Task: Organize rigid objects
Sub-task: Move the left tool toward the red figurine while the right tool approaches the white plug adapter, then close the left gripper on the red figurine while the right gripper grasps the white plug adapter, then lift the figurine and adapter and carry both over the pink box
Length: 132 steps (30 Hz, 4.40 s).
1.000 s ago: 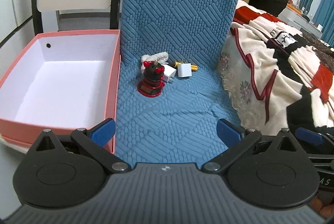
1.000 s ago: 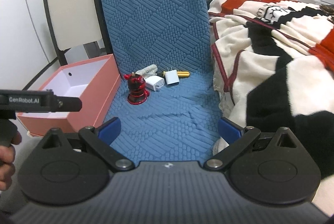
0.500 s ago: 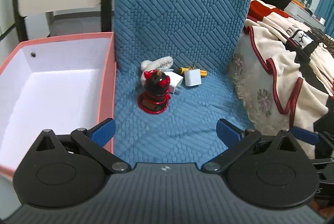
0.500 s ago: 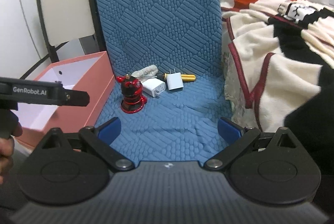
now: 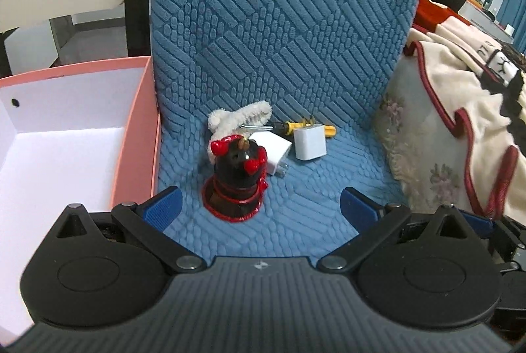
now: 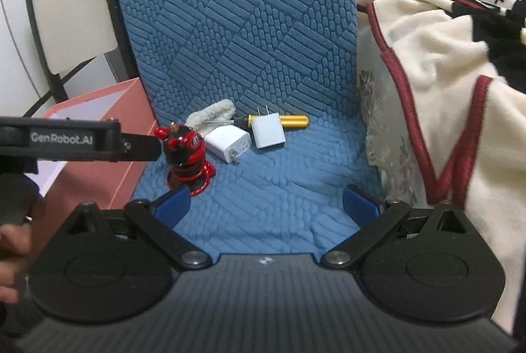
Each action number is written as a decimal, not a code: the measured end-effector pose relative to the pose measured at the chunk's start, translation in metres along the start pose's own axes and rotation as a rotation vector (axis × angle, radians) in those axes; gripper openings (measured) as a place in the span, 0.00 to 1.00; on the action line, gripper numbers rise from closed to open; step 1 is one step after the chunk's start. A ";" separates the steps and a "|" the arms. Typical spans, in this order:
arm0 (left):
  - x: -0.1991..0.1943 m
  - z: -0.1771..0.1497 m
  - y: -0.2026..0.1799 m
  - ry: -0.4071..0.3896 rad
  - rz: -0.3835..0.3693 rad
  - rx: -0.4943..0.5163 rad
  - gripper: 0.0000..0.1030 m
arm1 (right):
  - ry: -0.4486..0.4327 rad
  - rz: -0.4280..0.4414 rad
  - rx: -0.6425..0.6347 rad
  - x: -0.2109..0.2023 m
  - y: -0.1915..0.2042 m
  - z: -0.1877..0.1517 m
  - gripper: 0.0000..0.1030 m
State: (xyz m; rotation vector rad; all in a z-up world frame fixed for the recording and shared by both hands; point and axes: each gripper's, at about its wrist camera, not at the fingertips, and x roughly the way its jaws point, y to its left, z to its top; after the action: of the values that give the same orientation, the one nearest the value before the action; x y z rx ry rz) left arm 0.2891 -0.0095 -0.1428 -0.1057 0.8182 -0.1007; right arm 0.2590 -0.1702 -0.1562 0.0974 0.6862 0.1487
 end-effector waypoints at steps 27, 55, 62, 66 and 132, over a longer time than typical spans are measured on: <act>0.084 0.022 0.023 0.028 -0.021 -0.014 0.73 | 0.031 0.030 -0.097 0.127 -0.020 0.024 0.71; 0.112 0.024 0.029 0.071 -0.058 -0.111 0.69 | 0.003 0.184 0.011 0.200 -0.023 0.047 0.50; 0.117 0.023 0.027 0.060 -0.048 -0.130 0.69 | 0.028 0.190 0.027 0.187 -0.029 0.050 0.46; 0.120 0.024 0.025 0.063 -0.032 -0.120 0.69 | 0.050 0.155 0.037 0.181 -0.032 0.051 0.46; -0.202 -0.070 0.025 -0.097 -0.064 -0.126 0.61 | 0.029 0.151 -0.089 -0.148 0.076 -0.006 0.46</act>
State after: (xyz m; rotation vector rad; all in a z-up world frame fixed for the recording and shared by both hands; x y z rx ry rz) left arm 0.1017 0.0382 -0.0478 -0.2533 0.7243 -0.1035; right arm 0.1344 -0.1201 -0.0576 0.0616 0.7000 0.3256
